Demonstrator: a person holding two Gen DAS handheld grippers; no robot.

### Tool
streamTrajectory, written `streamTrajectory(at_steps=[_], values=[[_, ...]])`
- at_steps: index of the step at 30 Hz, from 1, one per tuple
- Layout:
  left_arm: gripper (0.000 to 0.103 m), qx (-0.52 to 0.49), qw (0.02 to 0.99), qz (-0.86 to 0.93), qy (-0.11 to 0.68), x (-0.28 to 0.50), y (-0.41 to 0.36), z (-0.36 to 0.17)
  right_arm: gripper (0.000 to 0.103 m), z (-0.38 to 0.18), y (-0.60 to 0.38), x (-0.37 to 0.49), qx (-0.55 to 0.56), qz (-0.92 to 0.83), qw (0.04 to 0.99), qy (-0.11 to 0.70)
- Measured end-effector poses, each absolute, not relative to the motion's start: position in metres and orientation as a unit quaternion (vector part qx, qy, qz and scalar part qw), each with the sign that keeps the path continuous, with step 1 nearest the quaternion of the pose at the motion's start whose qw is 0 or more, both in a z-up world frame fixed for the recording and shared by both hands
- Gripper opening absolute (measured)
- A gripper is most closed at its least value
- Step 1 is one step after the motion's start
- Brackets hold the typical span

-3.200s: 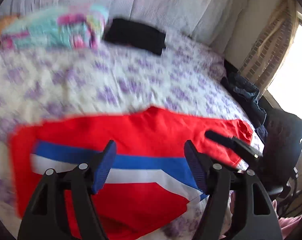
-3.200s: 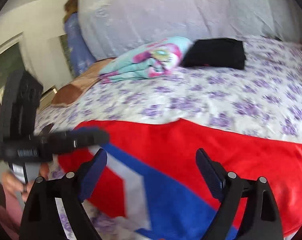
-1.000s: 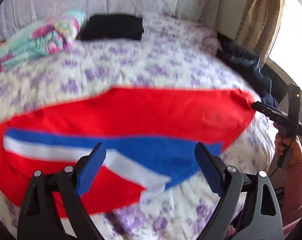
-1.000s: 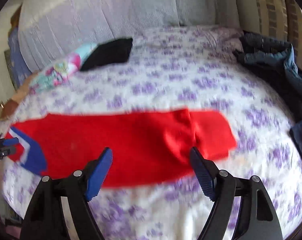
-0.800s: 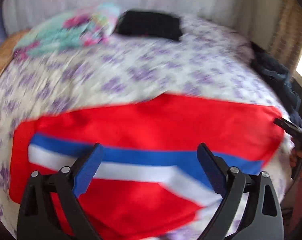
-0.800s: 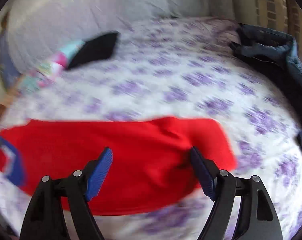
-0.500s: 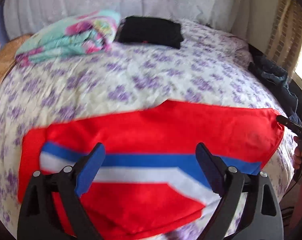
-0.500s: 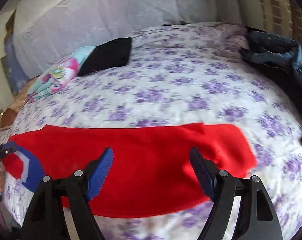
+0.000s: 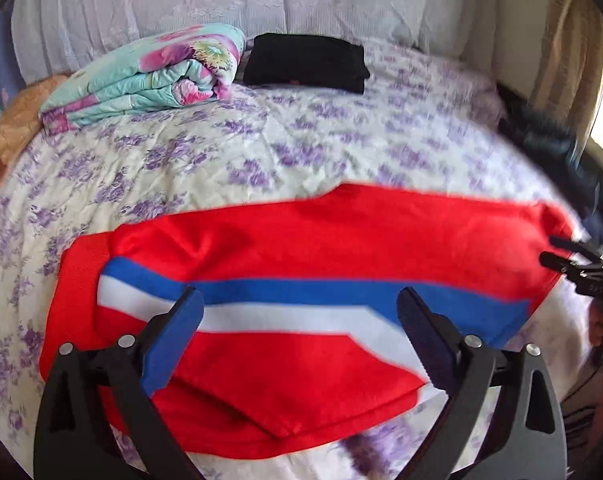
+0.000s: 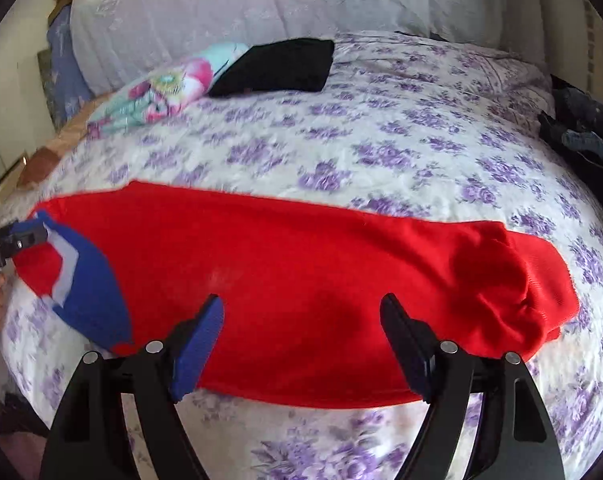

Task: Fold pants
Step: 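Grasp the red ribbed leg cuff with the right gripper and lift it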

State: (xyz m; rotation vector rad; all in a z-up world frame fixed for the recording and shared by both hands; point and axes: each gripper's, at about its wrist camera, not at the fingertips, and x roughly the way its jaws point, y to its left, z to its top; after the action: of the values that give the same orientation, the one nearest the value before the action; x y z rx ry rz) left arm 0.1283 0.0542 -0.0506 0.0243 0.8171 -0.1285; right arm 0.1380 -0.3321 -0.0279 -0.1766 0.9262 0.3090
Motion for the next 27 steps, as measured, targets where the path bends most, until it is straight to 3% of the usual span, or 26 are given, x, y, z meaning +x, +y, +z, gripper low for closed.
streamTrajectory(at_steps=[4, 9, 13, 20, 23, 27], values=[[0.096, 0.098, 0.908, -0.044, 0.404, 0.119, 0.035, -0.070, 0.089, -0.018, -0.340, 0.122, -0.071, 0.141, 0.890, 0.427], [0.096, -0.004, 0.913, -0.126, 0.388, 0.113, 0.033, -0.040, 0.096, 0.004, -0.399, 0.095, 0.104, 0.115, 0.908, 0.388], [0.099, -0.055, 0.907, -0.171, 0.382, 0.124, 0.000, -0.033, 0.096, -0.006, -0.436, 0.090, 0.162, 0.050, 0.902, 0.398], [0.099, -0.045, 0.876, -0.194, 0.440, 0.151, -0.063, -0.083, 0.096, -0.021, -0.476, 0.088, 0.254, 0.046, 0.886, 0.385], [0.099, 0.015, 0.896, -0.172, 0.410, 0.140, -0.077, -0.087, 0.096, -0.021, -0.481, 0.095, 0.268, 0.047, 0.885, 0.377], [0.099, -0.009, 0.894, -0.183, 0.409, 0.142, -0.071, -0.088, 0.096, -0.028, -0.489, 0.115, 0.306, 0.054, 0.874, 0.373]])
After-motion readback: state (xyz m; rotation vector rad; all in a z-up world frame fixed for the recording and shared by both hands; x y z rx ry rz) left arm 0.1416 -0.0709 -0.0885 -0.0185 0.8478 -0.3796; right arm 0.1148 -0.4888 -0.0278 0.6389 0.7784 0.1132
